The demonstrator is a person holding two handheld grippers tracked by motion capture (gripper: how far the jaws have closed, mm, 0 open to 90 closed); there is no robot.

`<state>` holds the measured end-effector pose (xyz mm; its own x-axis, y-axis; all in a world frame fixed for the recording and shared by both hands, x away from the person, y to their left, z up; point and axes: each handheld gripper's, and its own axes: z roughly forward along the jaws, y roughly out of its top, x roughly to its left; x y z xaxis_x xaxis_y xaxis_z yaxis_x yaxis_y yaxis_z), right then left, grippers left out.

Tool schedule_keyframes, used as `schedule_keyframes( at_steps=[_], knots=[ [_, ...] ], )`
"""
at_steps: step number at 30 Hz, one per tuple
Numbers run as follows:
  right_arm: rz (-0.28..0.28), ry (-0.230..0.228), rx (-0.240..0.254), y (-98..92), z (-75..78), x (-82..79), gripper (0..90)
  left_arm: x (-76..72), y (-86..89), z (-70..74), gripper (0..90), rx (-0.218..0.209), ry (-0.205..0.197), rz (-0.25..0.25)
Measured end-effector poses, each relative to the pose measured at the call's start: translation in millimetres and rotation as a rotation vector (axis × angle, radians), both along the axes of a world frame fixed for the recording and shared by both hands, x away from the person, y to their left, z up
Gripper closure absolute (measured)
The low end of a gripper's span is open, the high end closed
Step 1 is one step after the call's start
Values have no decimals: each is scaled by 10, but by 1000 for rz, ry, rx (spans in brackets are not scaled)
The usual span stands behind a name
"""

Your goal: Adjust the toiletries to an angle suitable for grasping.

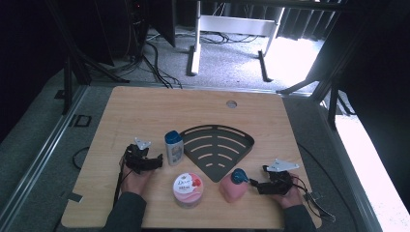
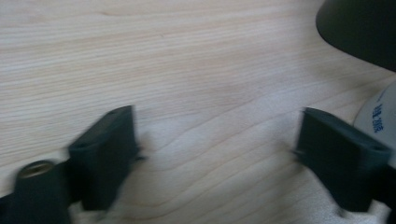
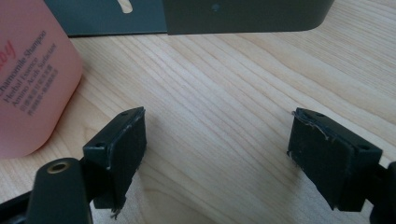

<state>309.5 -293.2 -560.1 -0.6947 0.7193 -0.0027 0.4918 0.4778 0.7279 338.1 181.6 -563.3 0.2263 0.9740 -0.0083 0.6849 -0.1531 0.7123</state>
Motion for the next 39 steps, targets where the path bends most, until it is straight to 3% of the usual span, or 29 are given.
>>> schedule_keyframes(
  at_steps=[10, 17, 18, 19, 23, 25, 32, 35, 39],
  knots=[
    [-1, 1, 0, 2, 1, 3, 188, 2, 16, 0, 184, -3, -5, -11],
    [0, 1, -2, 2, 1, 5, 188, -24, 32, 8, 372, -9, -28, -30],
    [-1, 2, -1, 2, 2, 4, 188, -32, 38, 16, 372, -9, -27, -37],
    [-1, 2, 0, 3, 1, 6, 188, -35, 40, 25, 443, -9, -23, -43],
    [-1, 3, 0, 3, 2, 6, 188, -51, 37, 58, 563, 4, -5, -81],
    [-1, 3, 0, 3, 1, 6, 188, -63, 19, 74, 589, 31, -1, -98],
    [-3, 0, -1, 4, 1, 3, 192, -153, -64, 122, 678, 59, 5, -170],
    [3, -12, 11, 6, 7, -38, 328, -224, -106, 169, 703, 77, -19, -212],
    [42, -18, 19, 26, 35, -111, 485, -332, -150, 249, 748, 66, -45, -275]
  ],
)
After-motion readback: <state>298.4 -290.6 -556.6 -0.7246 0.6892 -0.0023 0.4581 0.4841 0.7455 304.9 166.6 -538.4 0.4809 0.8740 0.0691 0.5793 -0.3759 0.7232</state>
